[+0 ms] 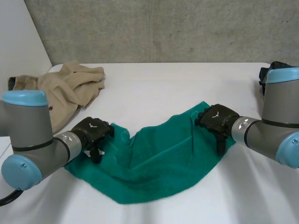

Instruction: Fold the laundry.

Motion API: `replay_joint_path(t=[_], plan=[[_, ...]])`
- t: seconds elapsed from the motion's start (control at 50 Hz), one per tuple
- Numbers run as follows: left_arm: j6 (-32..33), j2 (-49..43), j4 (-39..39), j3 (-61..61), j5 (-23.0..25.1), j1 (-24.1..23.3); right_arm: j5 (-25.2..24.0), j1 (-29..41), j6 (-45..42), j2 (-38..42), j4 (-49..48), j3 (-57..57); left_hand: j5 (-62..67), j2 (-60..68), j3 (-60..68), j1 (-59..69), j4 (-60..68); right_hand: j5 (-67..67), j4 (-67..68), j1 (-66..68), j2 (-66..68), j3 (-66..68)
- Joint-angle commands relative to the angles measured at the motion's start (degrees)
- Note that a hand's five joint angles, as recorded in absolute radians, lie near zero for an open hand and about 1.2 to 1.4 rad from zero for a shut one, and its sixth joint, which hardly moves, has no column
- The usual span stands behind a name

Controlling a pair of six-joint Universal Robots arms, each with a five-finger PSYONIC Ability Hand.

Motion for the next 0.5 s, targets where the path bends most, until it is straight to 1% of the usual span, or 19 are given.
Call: replay_joint_path(t=[0.02, 0.14, 0.2, 0.22, 0.28, 0.3, 0.34, 0.44, 0.5], plan=[[0.0, -1.82, 0.14, 1.21, 0.0, -0.1, -0.03, -0.74, 0.09, -0.4, -0.2, 1.86, 11.74, 11.8, 11.9, 11.8, 11.89, -4.02, -3.55, -1.47, -2.59, -2.19], [0.09, -2.35, -0.3, 1.65, 0.0, -0.1, 0.06, -0.92, 0.09, -0.92, -0.99, 2.74, 18.47, 18.53, 18.63, 18.53, 18.62, -4.02, -3.55, -1.47, -2.59, -2.19], [0.09, -2.35, -0.47, 1.91, 0.0, -0.28, 0.06, -1.01, 0.26, -1.28, -1.25, 3.09, 27.7, 27.76, 27.86, 27.76, 27.85, -4.02, -3.55, -1.47, -2.59, -2.19], [0.09, -2.26, -0.47, 2.09, 0.0, -0.37, 0.06, -1.01, 0.52, -1.54, -1.52, 3.27, 34.06, 34.12, 34.22, 34.12, 34.21, -4.02, -3.55, -1.47, -2.59, -2.19], [0.09, -2.17, -0.47, 2.35, -0.09, -0.45, 0.06, -0.92, 0.79, -1.8, -2.13, 3.62, 44.69, 44.74, 44.84, 44.75, 44.83, -4.02, -3.55, -1.47, -2.59, -2.19], [0.09, -1.82, -0.39, 2.35, -0.61, -0.54, 0.06, -0.92, 0.88, -1.98, -2.39, 3.8, 52.22, 52.27, 52.37, 52.28, 52.36, -4.02, -3.55, -1.47, -2.59, -2.19], [0.09, -1.3, -0.39, 2.35, -0.96, -0.98, 0.15, -0.83, 1.05, -2.33, -2.92, 4.15, 56.46, 56.51, 56.61, 56.51, 56.6, -4.02, -3.55, -1.47, -2.59, -2.19], [0.0, 1.07, -0.21, 2.35, -1.14, -1.42, 0.15, -0.92, 1.05, -3.56, -3.19, 4.94, 56.48, 56.53, 56.63, 56.53, 56.62, -4.02, -3.55, -1.47, -2.59, -2.19], [-0.18, 5.46, -0.38, 1.83, -1.14, -1.6, -0.11, -1.79, 1.05, -4.18, -3.1, 4.94, 56.48, 56.53, 56.63, 56.53, 56.62, -4.02, -3.55, -1.47, -2.59, -2.19]])
